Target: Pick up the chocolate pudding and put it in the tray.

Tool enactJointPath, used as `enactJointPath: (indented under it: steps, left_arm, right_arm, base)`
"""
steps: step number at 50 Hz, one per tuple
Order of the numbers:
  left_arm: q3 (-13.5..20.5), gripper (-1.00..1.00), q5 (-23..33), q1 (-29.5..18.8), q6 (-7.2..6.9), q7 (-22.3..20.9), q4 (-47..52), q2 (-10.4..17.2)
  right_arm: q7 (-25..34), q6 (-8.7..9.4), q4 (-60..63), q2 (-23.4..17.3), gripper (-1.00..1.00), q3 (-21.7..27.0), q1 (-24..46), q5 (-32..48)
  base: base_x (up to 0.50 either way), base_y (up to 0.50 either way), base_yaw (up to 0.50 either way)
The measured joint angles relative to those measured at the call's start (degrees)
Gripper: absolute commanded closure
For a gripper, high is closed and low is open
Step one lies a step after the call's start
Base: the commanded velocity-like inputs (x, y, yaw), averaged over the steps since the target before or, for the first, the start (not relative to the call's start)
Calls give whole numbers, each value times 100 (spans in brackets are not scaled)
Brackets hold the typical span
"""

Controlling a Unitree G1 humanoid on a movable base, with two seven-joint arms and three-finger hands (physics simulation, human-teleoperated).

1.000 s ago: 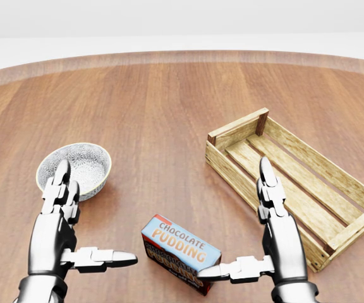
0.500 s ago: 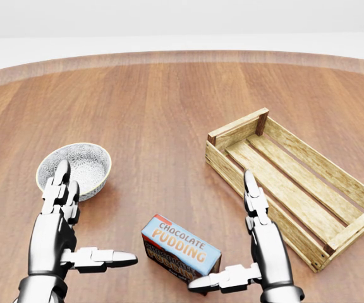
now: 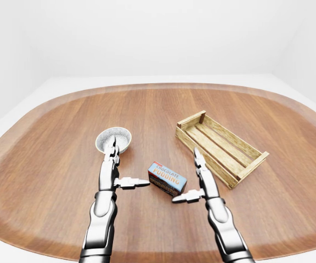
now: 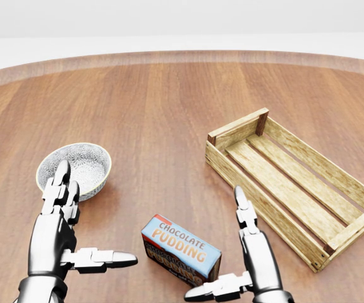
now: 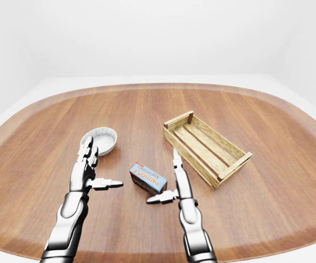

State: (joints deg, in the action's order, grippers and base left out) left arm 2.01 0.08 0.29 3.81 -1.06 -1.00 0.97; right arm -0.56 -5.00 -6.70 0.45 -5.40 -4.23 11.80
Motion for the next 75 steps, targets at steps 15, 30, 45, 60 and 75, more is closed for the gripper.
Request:
enactJointPath:
  steps: [15,30,45,60,75]
  left_arm:
    - [0,-100,0,-9,-6,5,-7,-1]
    - [8,-100,-13,-19,-21,10,-14,1]
    - [9,-100,-14,-22,9,6,-46,3]
    - [0,-100,-4,-7,5,3,-17,0]
    - [-1,-100,-3,-9,11,-2,-23,1]
  right_arm:
    - [-42,0,-397,5,-100,8,108,78]
    - [-123,0,-866,24,-100,9,220,177]
    - [-192,0,-1222,41,-100,11,320,251]
    - [-265,0,-1580,52,-100,15,417,312]
    - [-336,0,-1930,70,-100,24,521,378]
  base:
    - [0,0,0]
    - [0,0,0]
    - [0,0,0]
    - [0,0,0]
    - [0,0,0]
